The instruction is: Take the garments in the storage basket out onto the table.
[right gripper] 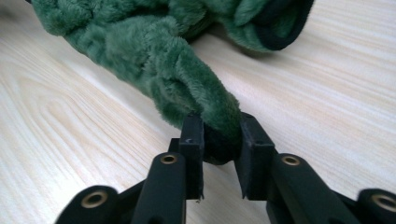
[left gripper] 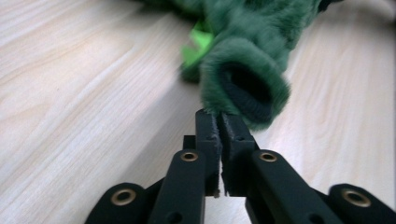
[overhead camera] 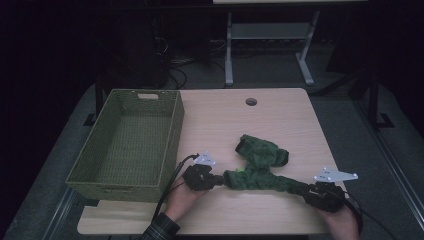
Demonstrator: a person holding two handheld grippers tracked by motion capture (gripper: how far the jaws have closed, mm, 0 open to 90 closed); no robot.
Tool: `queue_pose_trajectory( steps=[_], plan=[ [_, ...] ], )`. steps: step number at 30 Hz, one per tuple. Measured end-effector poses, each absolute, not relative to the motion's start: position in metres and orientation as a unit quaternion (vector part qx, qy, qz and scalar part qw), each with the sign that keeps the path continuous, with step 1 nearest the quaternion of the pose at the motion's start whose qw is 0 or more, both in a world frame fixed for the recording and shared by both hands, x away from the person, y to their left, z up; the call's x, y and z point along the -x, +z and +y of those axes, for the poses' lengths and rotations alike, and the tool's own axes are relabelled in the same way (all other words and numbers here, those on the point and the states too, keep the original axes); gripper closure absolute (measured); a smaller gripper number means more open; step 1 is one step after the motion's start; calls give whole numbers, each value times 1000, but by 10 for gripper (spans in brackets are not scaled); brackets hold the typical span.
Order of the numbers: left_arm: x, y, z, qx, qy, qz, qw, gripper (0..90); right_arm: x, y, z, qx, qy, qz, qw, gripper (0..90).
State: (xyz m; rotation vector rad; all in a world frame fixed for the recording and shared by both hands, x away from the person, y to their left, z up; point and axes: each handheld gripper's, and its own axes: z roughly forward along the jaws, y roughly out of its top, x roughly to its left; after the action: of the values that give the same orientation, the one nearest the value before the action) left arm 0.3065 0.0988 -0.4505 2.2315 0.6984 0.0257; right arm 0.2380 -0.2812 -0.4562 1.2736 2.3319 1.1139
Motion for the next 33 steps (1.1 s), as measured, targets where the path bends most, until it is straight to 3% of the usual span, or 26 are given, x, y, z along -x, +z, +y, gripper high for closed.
queue_pose_trajectory(
  steps=[2,7,10,13,16,23,33],
  plan=[
    [-305,-445,99,-872,16,280,402,756,-238,-455,-281,-443,379,799,149,632],
    [-299,-420,103,-864,41,270,423,733,-235,-447,-289,-448,381,789,176,612],
    [-295,-407,103,-860,44,259,438,754,-232,-438,-293,-451,392,780,186,665],
    [-289,-403,97,-860,32,243,448,841,-227,-427,-288,-427,410,783,189,804],
    [-287,-408,85,-865,20,232,444,891,-227,-425,-280,-413,415,790,184,841],
    [-296,-439,59,-888,18,227,400,895,-247,-442,-264,-403,387,812,168,862],
    [-316,-464,60,-901,19,248,357,896,-270,-465,-267,-421,332,829,155,892]
  ],
)
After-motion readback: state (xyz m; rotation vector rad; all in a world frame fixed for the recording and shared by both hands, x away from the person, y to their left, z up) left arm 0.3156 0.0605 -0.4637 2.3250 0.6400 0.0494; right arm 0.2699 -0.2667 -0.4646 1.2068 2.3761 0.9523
